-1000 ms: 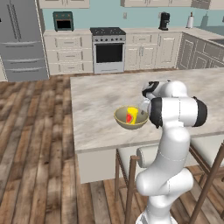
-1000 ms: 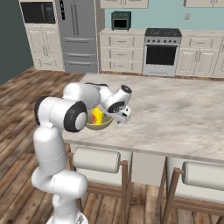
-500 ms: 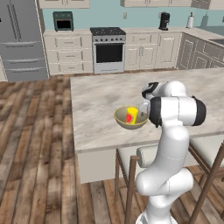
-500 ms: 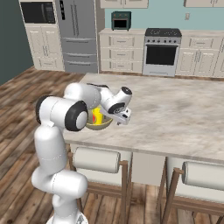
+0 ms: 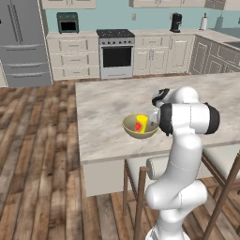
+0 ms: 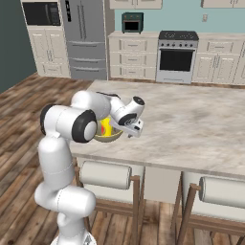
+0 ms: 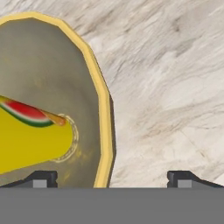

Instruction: Place the cup inside the bowl on the dining table and move the bowl to any counter.

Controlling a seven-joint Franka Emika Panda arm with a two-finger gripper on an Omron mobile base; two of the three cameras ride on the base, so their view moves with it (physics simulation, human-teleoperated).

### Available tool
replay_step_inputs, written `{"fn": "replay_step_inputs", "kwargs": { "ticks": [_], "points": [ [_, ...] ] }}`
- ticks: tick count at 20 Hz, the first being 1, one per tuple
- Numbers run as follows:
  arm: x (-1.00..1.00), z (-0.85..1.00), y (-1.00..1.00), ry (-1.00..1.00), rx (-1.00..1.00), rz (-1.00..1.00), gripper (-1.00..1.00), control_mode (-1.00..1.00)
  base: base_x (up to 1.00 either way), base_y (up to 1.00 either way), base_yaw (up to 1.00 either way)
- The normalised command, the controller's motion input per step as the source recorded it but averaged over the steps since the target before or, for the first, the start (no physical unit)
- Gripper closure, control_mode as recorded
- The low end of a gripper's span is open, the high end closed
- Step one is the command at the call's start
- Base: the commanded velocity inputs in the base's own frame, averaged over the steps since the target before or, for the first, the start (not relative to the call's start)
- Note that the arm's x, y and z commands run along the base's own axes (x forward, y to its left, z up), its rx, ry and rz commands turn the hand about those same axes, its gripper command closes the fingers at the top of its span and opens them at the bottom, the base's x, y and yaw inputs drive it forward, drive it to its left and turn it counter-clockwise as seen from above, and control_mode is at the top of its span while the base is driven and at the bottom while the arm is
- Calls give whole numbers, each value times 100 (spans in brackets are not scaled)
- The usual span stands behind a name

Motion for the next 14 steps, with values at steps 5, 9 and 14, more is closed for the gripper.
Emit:
{"fn": "replay_step_inputs", "kwargs": {
  "ticks": [5, 9, 14],
  "points": [
    [0, -3, 0, 0, 0, 3, -100, -100, 0, 0, 0],
    [0, -4, 0, 0, 0, 3, -100, -100, 0, 0, 0],
    [0, -5, 0, 0, 0, 3, -100, -100, 0, 0, 0]
  ]
}}
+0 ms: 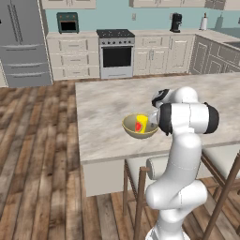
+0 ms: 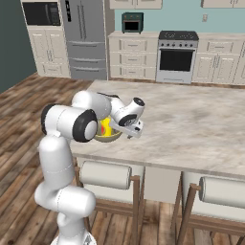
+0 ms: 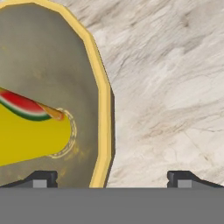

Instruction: Place the cup inside the bowl on the dining table and move the bowl to any counter.

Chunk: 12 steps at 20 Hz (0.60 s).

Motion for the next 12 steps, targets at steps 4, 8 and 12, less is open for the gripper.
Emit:
{"fn": "replay_step_inputs", "kwargs": {
  "ticks": [4, 8, 12],
  "points": [
    [0, 0, 0, 0, 0, 1, -100, -100, 0, 0, 0],
    [0, 0, 0, 0, 0, 0, -100, -100, 0, 0, 0],
    [0, 0, 0, 0, 0, 0, -100, -100, 0, 0, 0]
  ]
}}
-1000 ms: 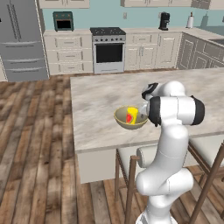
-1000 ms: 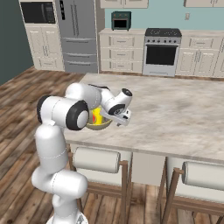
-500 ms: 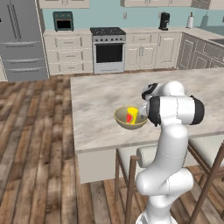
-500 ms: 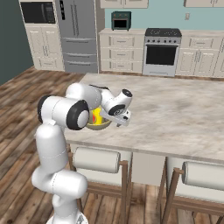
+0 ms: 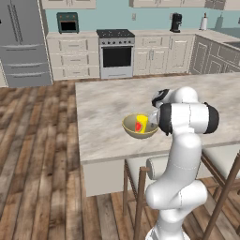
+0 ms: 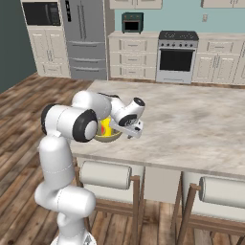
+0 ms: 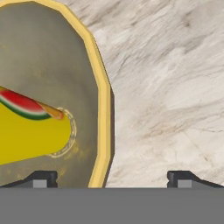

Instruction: Place the cup inside the bowl on the dining table and move the bowl to any counter.

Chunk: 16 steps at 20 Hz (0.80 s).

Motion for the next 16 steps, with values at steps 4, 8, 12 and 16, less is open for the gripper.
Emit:
{"fn": "replay_step_inputs", "kwargs": {
  "ticks": [4, 8, 12, 16],
  "points": [
    [0, 0, 0, 0, 0, 0, 100, -100, 0, 0, 0],
    [0, 0, 0, 0, 0, 0, 100, -100, 0, 0, 0],
    [0, 0, 0, 0, 0, 0, 100, -100, 0, 0, 0],
    [2, 0, 0, 0, 0, 0, 100, -100, 0, 0, 0]
  ]
}}
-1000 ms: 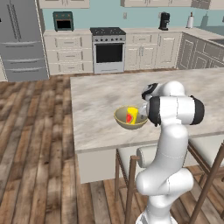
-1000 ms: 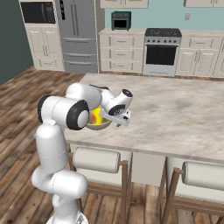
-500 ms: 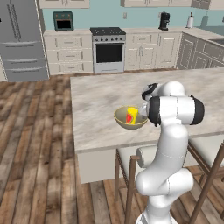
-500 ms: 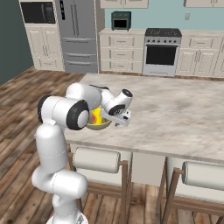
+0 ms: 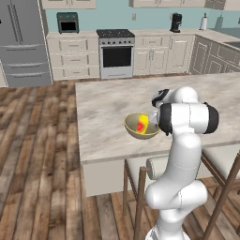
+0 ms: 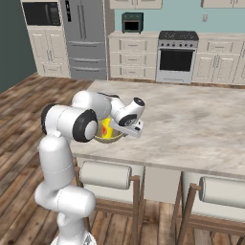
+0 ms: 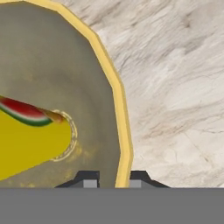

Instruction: Place the cup inside the bowl on the dining table and move the bowl to any counter.

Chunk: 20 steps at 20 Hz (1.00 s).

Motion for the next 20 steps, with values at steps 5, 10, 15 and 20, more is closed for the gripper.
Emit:
{"fn": "replay_step_inputs", "kwargs": {
  "ticks": [5, 10, 15, 20],
  "points": [
    [0, 7, 0, 0, 0, 0, 100, -100, 0, 0, 0],
    [0, 28, -2, 0, 0, 0, 100, -100, 0, 0, 0],
    [0, 31, -11, 0, 0, 0, 100, -100, 0, 0, 0],
    [0, 17, -15, 0, 2, 0, 100, -100, 0, 0, 0]
  ]
}}
